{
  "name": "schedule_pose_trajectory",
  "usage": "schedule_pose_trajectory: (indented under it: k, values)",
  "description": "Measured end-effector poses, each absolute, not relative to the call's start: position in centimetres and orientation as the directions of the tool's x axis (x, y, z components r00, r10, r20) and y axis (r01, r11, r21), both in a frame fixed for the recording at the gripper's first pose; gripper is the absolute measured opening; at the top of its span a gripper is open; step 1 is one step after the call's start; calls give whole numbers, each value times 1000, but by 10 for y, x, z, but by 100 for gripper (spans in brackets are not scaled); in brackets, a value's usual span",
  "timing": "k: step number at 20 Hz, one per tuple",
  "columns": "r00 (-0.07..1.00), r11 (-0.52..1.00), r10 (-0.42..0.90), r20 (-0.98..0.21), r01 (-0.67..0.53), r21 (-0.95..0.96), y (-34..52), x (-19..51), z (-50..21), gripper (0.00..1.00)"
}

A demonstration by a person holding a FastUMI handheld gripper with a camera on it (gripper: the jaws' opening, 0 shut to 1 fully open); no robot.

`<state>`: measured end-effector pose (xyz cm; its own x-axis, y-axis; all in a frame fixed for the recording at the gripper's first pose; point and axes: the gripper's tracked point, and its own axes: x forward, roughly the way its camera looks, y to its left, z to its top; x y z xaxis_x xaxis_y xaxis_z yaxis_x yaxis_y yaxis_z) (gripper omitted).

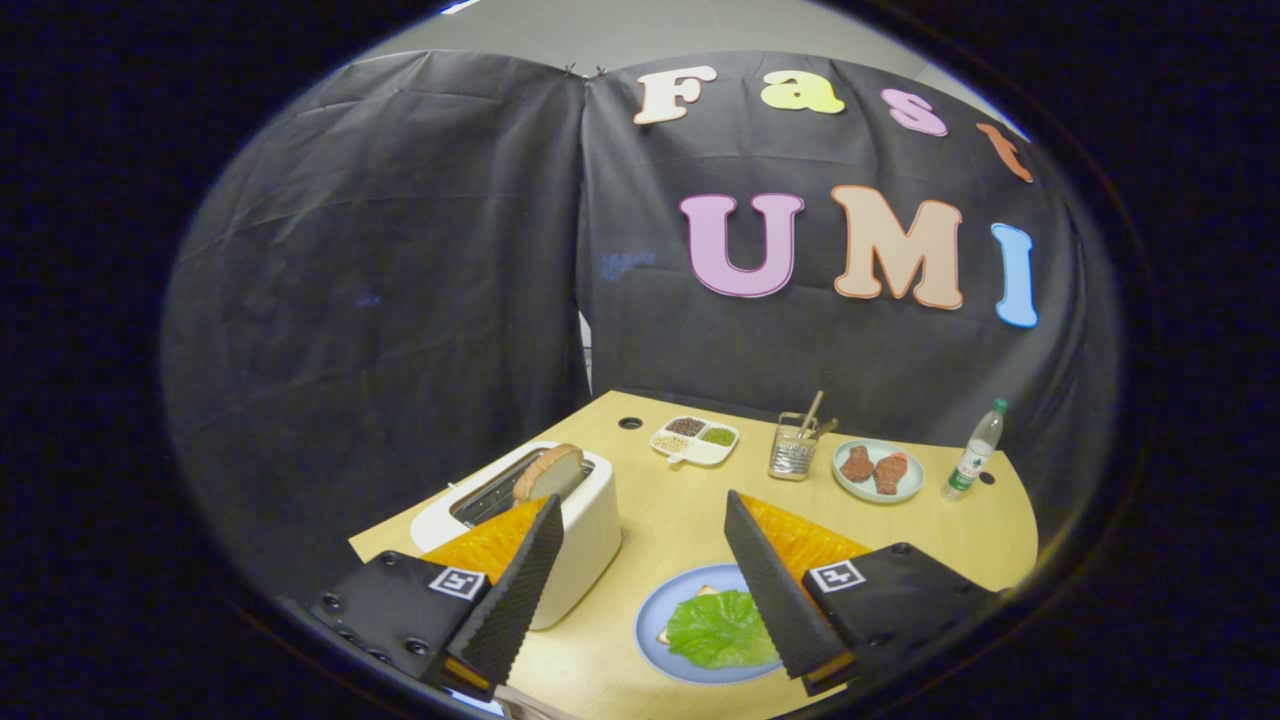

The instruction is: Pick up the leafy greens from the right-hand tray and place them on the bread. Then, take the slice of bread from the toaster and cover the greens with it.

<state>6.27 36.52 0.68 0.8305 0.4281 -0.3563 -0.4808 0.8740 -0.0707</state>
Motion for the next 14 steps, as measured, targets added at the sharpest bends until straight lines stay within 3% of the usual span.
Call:
schedule_pose_trajectory:
  k: [8,14]
  values:
    - [763,858,445,-470,-513,-20,409,73,-40,100]
    - [721,838,513,-466,-538,89,455,82,-54,100]
